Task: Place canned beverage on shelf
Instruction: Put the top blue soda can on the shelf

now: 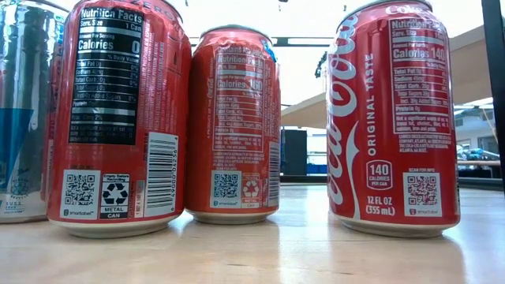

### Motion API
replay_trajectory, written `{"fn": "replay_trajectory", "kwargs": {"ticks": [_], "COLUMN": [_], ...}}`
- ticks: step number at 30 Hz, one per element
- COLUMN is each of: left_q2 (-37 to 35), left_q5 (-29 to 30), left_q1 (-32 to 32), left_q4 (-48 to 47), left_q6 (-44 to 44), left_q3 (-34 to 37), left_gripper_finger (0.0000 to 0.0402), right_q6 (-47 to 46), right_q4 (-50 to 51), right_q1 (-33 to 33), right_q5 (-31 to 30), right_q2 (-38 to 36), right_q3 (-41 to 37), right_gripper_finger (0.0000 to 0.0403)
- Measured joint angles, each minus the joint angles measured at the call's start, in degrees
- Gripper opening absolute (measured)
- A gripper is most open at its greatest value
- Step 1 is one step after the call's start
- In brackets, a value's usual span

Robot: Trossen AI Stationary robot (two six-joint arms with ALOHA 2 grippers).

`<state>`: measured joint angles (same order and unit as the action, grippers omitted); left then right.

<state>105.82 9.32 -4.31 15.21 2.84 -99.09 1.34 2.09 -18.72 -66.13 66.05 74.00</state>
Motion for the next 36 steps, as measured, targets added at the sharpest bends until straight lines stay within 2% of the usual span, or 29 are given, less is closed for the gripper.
{"fn": "replay_trajectory", "kwargs": {"ticks": [7, 19, 27, 36], "left_q2": [0.1, 0.1, 0.1, 0.1], "left_q5": [0.0, -0.3, -11.2, -23.6], "left_q1": [-0.1, -0.2, -1.1, -4.1], "left_q4": [-2.4, -5.0, -9.0, -11.9], "left_q6": [1.3, 1.3, -1.9, -6.0], "left_q3": [0.2, 0.2, 0.2, 0.2], "left_gripper_finger": [0.0257, 0.0256, 0.0256, 0.0256], "right_q6": [-0.8, 0.4, -0.8, -14.8], "right_q4": [2.5, 2.7, 4.4, 19.0], "right_q1": [-0.3, -0.4, -2.2, -2.5], "right_q5": [-0.3, 0.2, 2.9, 10.4], "right_q2": [-1.7, -2.0, -4.5, -7.9], "right_q3": [0.1, 0.0, 0.1, 0.1], "right_gripper_finger": [0.0289, 0.0290, 0.0290, 0.0290]}}
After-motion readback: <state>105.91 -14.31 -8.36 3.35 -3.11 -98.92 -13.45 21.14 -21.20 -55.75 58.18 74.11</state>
